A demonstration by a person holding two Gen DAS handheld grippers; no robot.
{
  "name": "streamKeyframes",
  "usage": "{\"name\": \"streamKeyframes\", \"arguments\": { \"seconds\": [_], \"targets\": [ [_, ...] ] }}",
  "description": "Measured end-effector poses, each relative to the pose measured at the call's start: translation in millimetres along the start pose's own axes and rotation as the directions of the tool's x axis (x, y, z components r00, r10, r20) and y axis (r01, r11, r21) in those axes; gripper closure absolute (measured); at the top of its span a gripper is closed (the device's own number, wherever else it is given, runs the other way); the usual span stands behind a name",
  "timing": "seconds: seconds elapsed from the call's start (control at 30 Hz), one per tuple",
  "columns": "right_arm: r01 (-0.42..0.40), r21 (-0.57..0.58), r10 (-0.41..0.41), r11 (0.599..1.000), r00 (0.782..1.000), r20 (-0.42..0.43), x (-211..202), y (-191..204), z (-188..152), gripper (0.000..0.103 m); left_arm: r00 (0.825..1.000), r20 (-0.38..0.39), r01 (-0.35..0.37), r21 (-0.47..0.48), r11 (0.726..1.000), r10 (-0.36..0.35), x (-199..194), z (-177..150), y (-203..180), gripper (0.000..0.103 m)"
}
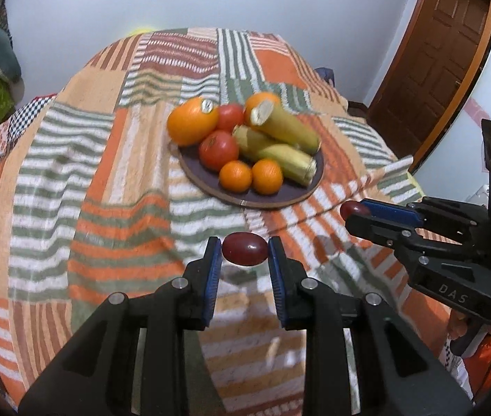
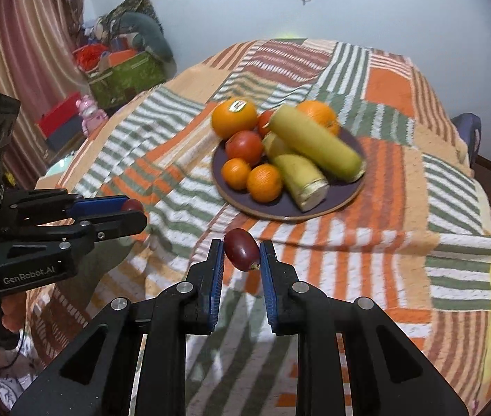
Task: Organize fruits
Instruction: 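Lower both plums onto the plate and open both grippers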
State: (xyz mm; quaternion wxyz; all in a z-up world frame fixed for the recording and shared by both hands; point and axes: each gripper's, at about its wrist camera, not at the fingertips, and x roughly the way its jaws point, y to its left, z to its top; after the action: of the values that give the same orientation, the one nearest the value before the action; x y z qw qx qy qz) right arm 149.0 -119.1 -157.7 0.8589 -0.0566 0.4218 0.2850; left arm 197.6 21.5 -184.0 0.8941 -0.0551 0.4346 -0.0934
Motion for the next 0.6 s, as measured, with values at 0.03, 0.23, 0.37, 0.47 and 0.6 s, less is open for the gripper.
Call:
{"name": "streamKeyframes", "arguments": {
  "seconds": [0.03, 0.23, 0.37, 0.47, 0.6],
  "targets": [
    [0.002, 0.006, -0.002, 1.0, 1.0, 0.006, 0, -3, 2, 0.084, 1.0, 0.005, 0.0, 0.005, 1.0, 0.0, 1, 4, -2, 0.076],
    [0.024, 0.036, -0.026, 0.999, 0.999, 0.043, -2, -25, 17, 0.084, 0.999, 0.032, 0.001, 0.028, 1.0, -0.002, 11, 28, -10, 0.076],
    [0.039, 0.047, -0.042, 0.998, 0.997, 0.06, 0, -38, 26, 0.084, 0.999, 0.04, -0.008, 0.042, 0.999, 0.006, 21, 41, -13, 0.076],
    [0.048, 0.051, -0.051, 0.998, 0.996, 0.067, 4, -45, 31, 0.084, 0.999, 0.041, -0.01, 0.047, 0.999, 0.008, 29, 50, -14, 0.076],
    [0.062, 0.061, -0.065, 0.996, 0.996, 0.064, 15, -56, 37, 0.084, 0.999, 0.04, -0.017, 0.055, 0.998, 0.014, 42, 61, -13, 0.076]
  ]
}}
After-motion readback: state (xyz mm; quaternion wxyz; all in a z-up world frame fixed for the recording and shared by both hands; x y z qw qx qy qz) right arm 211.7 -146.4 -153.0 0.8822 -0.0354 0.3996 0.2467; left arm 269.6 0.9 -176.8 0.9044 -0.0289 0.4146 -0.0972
